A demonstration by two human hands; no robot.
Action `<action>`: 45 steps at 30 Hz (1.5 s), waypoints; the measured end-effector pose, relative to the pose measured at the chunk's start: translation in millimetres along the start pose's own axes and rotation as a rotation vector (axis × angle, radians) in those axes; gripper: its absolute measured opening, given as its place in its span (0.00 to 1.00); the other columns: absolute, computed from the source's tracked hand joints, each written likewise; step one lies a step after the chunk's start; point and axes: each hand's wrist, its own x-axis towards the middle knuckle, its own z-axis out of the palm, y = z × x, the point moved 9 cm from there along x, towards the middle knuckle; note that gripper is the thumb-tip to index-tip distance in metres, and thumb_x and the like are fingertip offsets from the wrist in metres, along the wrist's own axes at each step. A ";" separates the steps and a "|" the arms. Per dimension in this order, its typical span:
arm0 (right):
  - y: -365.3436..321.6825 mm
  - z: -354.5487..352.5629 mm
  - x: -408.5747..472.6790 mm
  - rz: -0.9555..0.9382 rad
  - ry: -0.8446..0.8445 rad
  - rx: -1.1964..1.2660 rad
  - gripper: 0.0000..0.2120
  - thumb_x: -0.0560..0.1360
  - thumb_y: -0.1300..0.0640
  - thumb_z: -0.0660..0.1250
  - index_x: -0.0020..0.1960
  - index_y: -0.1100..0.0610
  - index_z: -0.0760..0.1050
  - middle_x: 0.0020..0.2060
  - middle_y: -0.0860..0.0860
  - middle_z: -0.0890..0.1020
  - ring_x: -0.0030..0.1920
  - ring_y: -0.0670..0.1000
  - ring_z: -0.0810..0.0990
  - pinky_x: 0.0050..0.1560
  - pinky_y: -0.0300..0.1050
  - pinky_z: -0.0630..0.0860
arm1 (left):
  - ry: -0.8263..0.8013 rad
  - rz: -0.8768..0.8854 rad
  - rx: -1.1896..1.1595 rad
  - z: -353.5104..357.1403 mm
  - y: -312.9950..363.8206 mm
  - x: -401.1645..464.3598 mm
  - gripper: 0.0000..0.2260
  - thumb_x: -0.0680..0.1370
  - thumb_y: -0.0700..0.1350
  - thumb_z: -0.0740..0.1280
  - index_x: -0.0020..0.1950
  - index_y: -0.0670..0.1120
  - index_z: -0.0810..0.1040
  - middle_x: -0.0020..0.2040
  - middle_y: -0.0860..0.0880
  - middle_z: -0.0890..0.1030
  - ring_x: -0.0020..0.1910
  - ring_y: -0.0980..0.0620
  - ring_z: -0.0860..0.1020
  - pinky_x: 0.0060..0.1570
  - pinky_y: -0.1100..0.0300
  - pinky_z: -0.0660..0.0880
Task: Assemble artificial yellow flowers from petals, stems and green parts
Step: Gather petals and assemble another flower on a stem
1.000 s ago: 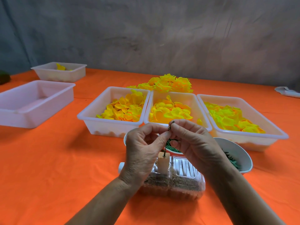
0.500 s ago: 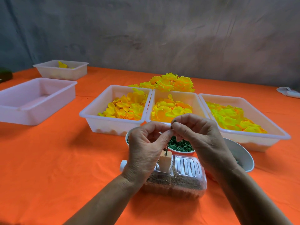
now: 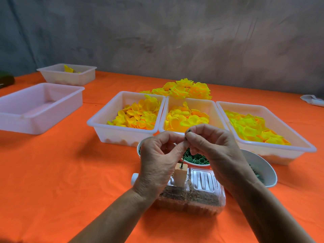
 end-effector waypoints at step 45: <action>-21.4 4.5 -3.7 -0.132 0.019 -0.338 0.06 0.73 0.64 0.69 0.40 0.55 0.78 0.31 0.48 0.79 0.32 0.43 0.77 0.35 0.40 0.76 | -0.027 -0.053 -0.063 0.2 -6.1 -2.3 0.07 0.69 0.37 0.74 0.45 0.42 0.80 0.34 0.47 0.81 0.33 0.51 0.78 0.34 0.60 0.77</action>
